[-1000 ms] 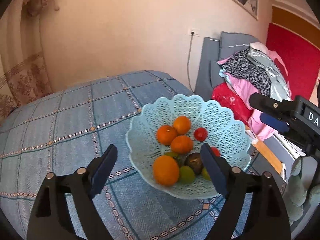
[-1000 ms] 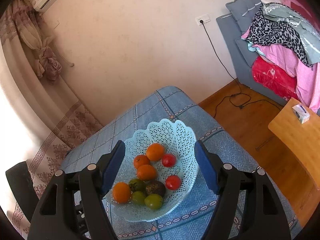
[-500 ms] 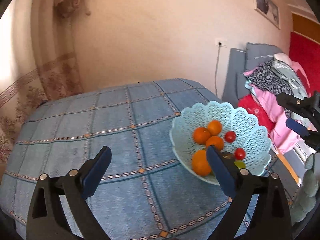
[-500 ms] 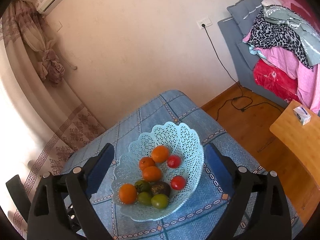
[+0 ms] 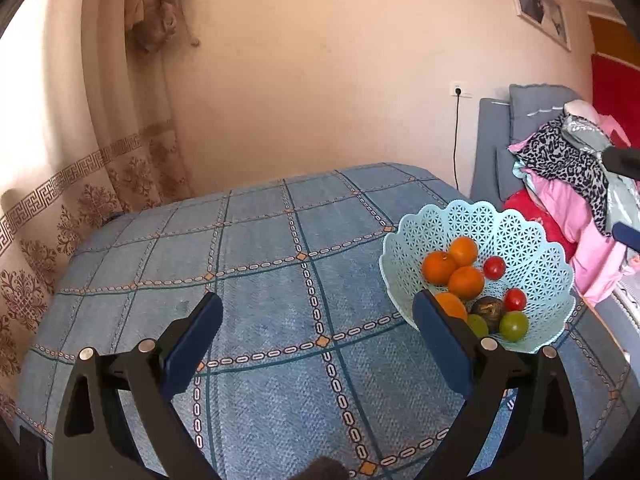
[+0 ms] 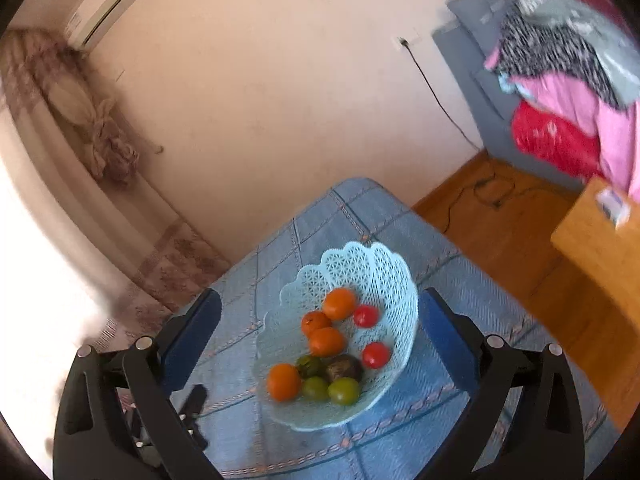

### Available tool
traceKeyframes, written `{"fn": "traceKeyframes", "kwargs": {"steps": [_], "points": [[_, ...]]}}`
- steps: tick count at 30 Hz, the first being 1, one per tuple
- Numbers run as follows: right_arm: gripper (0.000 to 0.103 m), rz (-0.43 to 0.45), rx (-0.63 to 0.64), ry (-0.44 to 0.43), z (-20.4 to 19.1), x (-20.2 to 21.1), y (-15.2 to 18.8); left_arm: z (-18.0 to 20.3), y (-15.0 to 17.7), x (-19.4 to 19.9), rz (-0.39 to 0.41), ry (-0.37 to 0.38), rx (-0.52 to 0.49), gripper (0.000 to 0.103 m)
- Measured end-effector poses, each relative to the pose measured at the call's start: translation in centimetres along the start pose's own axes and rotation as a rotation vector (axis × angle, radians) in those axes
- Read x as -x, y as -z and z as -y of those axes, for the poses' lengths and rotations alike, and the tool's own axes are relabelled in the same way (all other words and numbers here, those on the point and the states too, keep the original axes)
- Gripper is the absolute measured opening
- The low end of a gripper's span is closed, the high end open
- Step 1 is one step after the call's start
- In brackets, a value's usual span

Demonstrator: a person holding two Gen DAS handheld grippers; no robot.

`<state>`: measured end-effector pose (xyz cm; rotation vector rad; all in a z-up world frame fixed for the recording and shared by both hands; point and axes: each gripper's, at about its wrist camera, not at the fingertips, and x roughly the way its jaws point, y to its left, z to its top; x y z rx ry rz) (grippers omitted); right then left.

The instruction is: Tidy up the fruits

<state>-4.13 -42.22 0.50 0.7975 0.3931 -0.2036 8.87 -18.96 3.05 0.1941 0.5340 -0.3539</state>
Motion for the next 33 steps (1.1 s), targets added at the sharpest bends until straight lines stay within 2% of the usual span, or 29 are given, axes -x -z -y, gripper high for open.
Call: {"fn": "traceKeyframes", "kwargs": {"steps": [5,6,11,18,26,33], "points": [[0.100,0.001,0.118,0.036,-1.2,1.0,1.5,-0.1,-0.1,0.8,0.024,0.010,0.003,0.095],[0.100,-0.001,0.150,0.047,-1.5,1.0,2.0,-0.1,-0.2,1.0,0.030,0.010,0.003,0.098],[0.100,-0.054,0.304,0.089,-2.7,-0.2,4.4,-0.2,0.1,0.8,0.021,-0.005,0.006,0.098],[0.100,0.009,0.475,0.170,-4.3,-0.9,6.5,0.1,0.5,0.1,0.023,-0.052,-0.022,0.098],[0.100,-0.040,0.540,0.158,-4.8,-2.4,7.8,-0.1,0.8,0.0,0.021,-0.053,-0.015,0.098],[0.100,-0.055,0.534,0.160,-4.6,-2.8,7.9,0.0,1.0,-0.4,0.009,-0.052,-0.020,0.098]]}}
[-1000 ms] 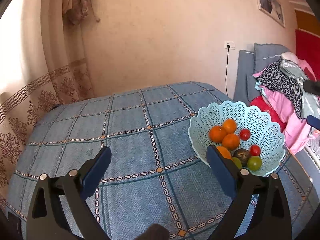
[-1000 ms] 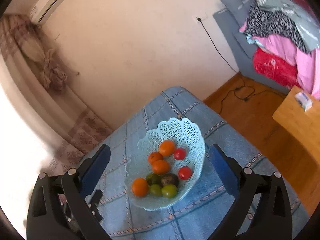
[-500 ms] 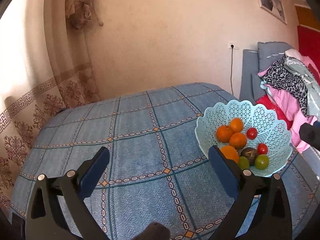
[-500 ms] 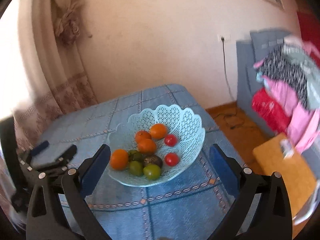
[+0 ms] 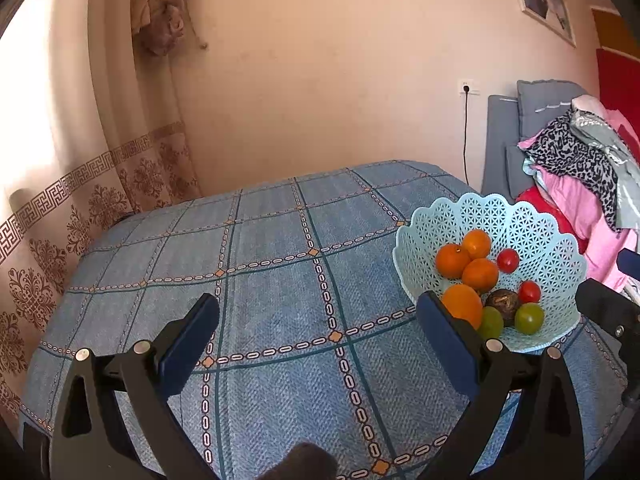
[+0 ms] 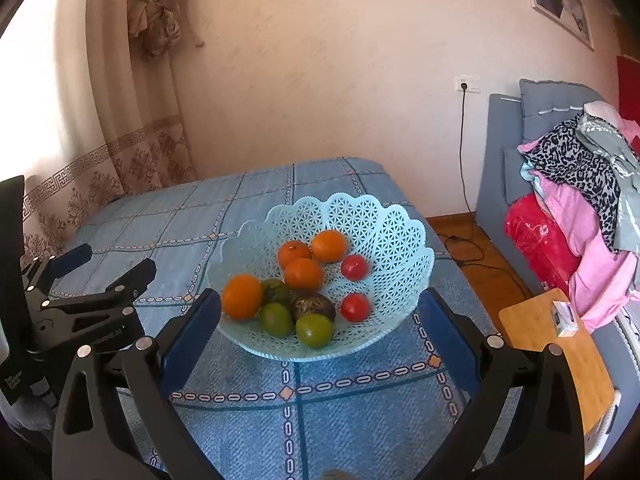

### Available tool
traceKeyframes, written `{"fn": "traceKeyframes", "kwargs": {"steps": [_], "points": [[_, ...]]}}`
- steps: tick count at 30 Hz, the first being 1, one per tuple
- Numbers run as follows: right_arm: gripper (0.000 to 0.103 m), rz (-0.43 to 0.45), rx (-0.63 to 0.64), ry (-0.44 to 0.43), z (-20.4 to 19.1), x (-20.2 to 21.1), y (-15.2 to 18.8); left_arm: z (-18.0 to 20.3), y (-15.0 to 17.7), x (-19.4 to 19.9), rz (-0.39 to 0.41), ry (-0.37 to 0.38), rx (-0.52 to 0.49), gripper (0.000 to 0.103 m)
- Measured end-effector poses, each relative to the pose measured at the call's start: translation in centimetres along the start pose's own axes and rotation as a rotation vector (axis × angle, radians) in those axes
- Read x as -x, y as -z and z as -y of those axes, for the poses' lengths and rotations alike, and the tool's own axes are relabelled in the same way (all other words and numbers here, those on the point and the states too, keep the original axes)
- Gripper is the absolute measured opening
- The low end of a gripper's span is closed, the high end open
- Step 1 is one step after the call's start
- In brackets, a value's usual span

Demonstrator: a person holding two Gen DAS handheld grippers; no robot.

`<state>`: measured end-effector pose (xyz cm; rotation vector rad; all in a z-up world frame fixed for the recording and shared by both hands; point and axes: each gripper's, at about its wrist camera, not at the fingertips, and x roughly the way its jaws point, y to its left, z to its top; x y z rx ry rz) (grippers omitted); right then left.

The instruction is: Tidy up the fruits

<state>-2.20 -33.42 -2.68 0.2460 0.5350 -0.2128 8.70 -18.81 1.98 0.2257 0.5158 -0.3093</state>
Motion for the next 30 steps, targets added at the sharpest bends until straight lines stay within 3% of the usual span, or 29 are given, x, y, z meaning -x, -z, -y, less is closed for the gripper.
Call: {"fn": "traceKeyframes", "kwargs": {"steps": [17,30], "points": [[0.100,-0.035,0.027,0.010,-0.5,-1.2,0.6,0.5,0.3,-0.2,-0.003,0.001,-0.020,0.098],[0.100,-0.002,0.085,0.122,-1.1,-1.1,0.9,0.9,0.6,-0.5,-0.017,-0.007,-0.030,0.098]]}}
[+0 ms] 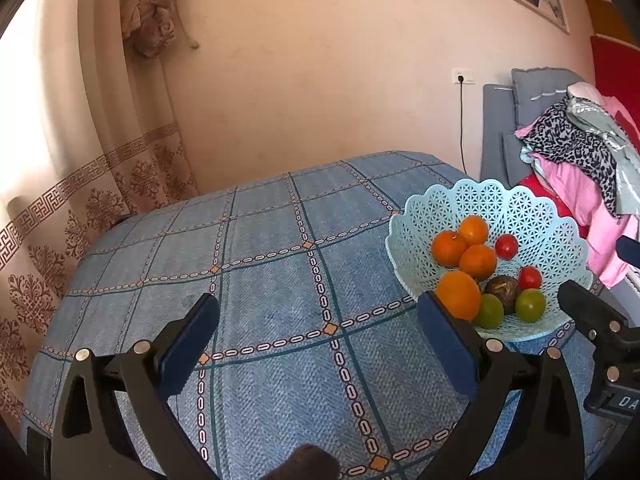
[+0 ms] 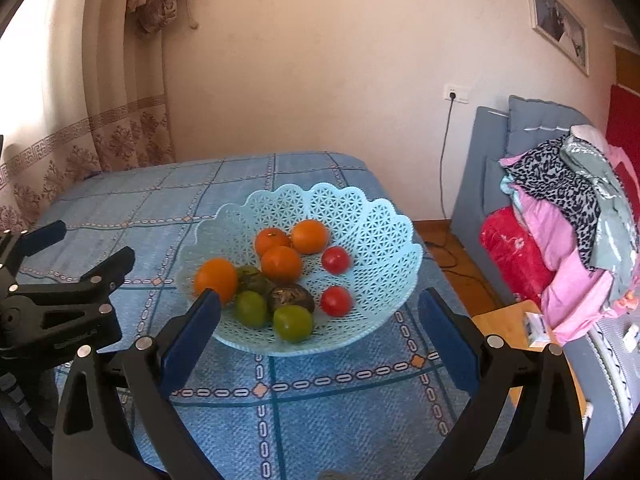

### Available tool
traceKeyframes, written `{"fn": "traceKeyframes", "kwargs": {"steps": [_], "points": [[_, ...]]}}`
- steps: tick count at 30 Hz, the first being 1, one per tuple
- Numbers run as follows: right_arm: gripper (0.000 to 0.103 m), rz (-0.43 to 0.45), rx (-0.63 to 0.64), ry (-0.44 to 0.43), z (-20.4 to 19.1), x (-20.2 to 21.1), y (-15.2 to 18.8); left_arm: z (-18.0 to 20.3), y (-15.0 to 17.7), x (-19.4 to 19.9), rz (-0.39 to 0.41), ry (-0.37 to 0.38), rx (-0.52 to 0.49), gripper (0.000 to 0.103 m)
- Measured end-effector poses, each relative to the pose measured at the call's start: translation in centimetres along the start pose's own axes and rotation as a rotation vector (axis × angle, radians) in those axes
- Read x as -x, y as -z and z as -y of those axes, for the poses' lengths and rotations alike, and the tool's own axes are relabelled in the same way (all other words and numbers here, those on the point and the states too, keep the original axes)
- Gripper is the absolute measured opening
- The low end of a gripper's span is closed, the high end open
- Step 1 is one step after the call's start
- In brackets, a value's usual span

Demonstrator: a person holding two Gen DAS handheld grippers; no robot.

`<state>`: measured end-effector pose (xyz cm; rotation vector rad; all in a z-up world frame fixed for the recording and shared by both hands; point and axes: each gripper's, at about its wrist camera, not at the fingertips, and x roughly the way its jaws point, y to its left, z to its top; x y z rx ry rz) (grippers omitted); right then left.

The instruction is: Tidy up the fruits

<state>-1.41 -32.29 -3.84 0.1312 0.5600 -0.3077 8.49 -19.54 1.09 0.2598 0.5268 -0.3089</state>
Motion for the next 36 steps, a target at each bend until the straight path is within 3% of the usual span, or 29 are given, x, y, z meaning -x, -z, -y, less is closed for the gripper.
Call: {"fn": "traceKeyframes", "kwargs": {"steps": [36], "points": [[0.100,-0.032,0.007,0.041,0.0,-1.2,0.5,0.8,0.5,-0.4,-0.014,0.011,-0.036,0.098]]}}
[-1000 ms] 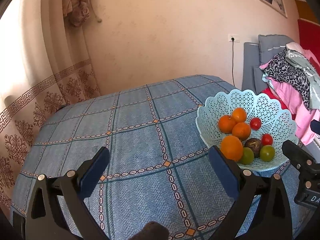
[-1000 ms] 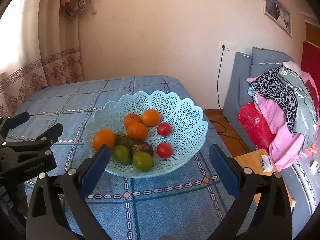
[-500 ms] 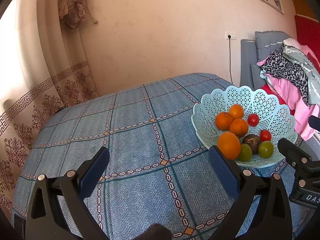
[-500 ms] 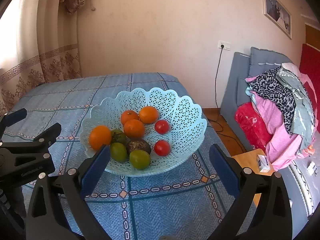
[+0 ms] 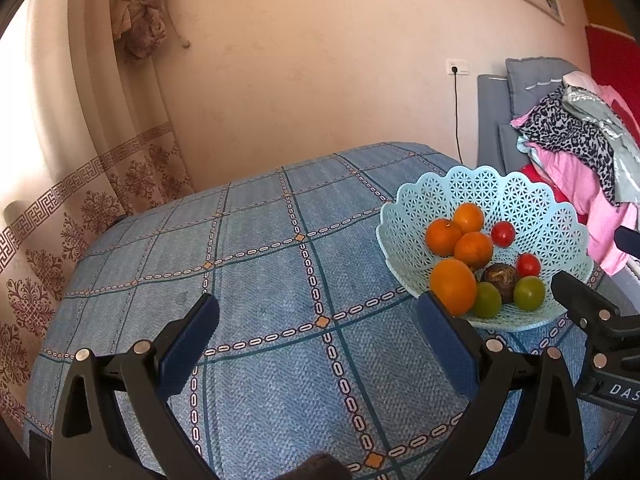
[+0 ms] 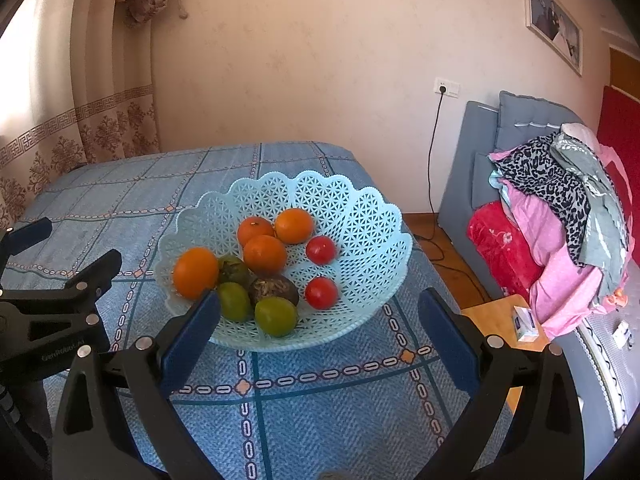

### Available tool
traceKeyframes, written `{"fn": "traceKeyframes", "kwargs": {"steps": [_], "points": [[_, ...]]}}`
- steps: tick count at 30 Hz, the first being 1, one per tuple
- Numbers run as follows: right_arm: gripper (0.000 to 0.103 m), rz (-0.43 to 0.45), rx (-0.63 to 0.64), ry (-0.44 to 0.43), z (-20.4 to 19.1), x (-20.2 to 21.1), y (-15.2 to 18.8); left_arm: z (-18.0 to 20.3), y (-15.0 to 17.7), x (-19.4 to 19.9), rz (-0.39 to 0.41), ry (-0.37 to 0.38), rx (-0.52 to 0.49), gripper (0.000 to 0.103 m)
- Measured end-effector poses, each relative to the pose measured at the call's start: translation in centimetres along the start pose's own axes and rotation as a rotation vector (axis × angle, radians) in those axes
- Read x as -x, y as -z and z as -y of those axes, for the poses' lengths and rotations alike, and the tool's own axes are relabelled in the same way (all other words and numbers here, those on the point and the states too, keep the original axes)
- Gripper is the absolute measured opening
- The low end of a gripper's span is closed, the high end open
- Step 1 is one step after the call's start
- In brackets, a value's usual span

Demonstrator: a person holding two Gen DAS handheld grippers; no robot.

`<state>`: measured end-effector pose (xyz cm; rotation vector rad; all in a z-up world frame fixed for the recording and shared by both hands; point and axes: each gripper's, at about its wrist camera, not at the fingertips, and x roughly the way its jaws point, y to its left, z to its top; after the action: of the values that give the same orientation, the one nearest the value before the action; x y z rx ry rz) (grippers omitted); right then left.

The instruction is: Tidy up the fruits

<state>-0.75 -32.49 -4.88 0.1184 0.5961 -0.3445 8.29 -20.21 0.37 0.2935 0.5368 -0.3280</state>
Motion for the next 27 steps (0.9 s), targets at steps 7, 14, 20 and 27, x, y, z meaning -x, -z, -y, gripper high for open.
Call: {"fn": "traceKeyframes", "kwargs": {"steps": [7,14,20,27], "points": [[0.100,-0.006,0.001,-0.002,-0.02,-0.21,0.08,0.15,-0.02,0.05,0.002,0.006,-0.006,0.098],[0.100,-0.011,0.003,-0.003,-0.10,-0.32,0.16,0.37,0.04,0.12,0.007,0.013,-0.017,0.098],[0.100,-0.011,0.004,-0.003,-0.11,-0.32,0.16,0.39,0.04,0.09,0.006,0.013,-0.019,0.098],[0.100,-0.012,0.004,-0.004,-0.10,-0.31,0.14,-0.04,0.03,-0.19,-0.014,0.006,0.005,0.098]]}}
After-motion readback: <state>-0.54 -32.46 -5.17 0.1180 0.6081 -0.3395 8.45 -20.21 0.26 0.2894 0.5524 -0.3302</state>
